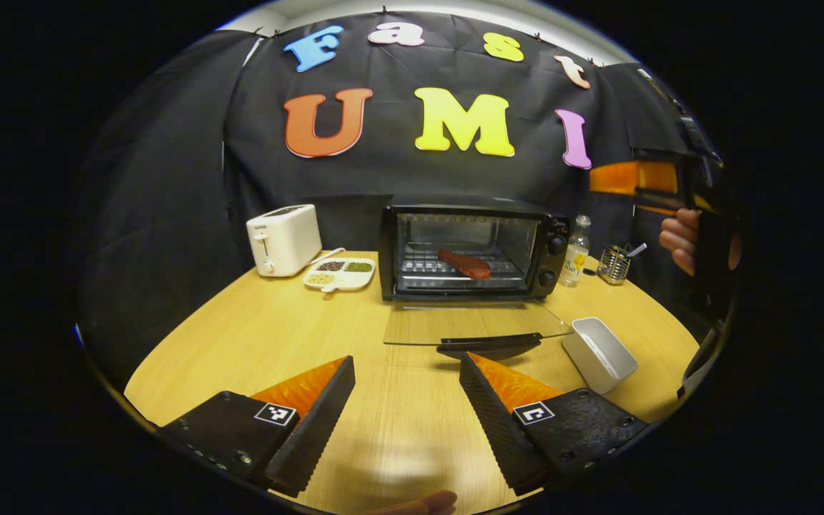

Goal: Open the electric oven with the left hand, put the food in, and close the electric oven.

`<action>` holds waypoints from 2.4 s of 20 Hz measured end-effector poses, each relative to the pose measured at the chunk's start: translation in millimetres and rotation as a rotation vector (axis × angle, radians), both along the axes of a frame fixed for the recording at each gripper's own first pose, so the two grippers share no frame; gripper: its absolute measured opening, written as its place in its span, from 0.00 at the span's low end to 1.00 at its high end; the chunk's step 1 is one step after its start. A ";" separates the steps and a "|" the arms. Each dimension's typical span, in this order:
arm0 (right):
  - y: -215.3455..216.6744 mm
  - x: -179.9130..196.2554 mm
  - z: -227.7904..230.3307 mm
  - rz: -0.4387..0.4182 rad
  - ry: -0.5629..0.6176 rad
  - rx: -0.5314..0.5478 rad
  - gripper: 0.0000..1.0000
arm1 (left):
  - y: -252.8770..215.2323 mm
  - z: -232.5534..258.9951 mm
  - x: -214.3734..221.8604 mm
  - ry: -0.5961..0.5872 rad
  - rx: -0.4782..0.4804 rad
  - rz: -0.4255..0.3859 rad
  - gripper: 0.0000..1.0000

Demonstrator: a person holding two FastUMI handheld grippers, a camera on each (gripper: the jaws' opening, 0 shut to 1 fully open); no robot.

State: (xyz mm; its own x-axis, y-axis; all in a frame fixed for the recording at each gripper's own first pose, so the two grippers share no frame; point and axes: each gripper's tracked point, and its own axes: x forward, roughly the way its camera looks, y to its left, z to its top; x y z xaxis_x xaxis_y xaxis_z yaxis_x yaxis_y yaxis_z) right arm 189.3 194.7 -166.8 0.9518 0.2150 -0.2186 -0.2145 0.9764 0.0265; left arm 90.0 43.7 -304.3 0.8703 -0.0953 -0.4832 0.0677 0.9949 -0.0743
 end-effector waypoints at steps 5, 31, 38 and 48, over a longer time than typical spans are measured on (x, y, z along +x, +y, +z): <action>-55.7 -21.1 26.7 -0.072 -0.033 -0.021 0.96 | -43.5 -35.4 22.9 0.085 0.028 -0.060 0.95; -153.4 -74.4 63.2 -0.170 -0.162 -0.074 1.00 | -89.9 -54.1 73.3 0.168 0.042 -0.077 0.94; -161.2 -76.4 65.6 -0.194 -0.164 -0.106 1.00 | -86.9 -6.0 98.1 0.039 0.039 -0.065 0.94; -174.6 -107.5 83.1 -0.213 -0.186 -0.139 1.00 | -80.7 35.5 147.3 -0.093 0.027 -0.052 0.97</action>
